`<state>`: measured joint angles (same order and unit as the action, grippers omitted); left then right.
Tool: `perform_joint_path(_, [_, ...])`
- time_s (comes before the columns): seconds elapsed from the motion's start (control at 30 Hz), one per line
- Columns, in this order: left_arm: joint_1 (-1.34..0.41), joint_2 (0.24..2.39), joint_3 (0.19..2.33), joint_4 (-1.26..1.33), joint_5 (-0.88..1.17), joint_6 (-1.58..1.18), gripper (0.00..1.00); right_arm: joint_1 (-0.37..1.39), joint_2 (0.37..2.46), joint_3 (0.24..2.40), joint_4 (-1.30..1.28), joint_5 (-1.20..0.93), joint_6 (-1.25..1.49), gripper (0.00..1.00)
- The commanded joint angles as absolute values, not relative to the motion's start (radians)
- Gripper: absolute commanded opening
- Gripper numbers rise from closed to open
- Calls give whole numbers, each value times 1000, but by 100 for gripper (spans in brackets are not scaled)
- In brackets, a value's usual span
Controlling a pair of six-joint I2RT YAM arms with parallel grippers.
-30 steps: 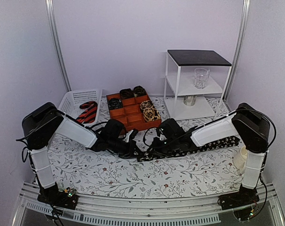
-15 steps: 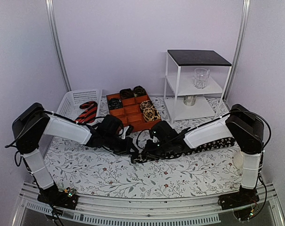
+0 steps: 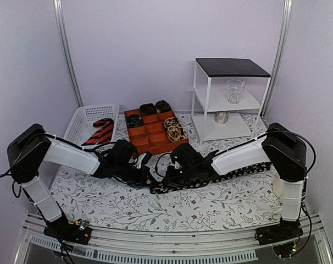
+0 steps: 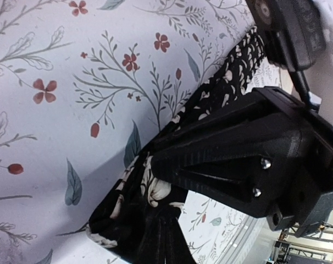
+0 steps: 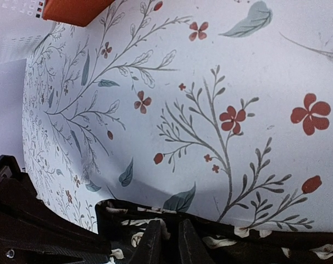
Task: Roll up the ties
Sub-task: Roll the tie at the center of the board.
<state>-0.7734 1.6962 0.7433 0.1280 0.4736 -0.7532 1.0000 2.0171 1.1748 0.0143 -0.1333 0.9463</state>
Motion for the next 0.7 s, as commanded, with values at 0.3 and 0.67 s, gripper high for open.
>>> perform_joint_path(0.3, [-788,1763,710,163,433,-730,0,996,1949,1175,-18,-160,898,25])
perform_joint_path(0.67, [-788,1747,700,165,426,-731,0,997,2006,1167,-32,-212,889,18])
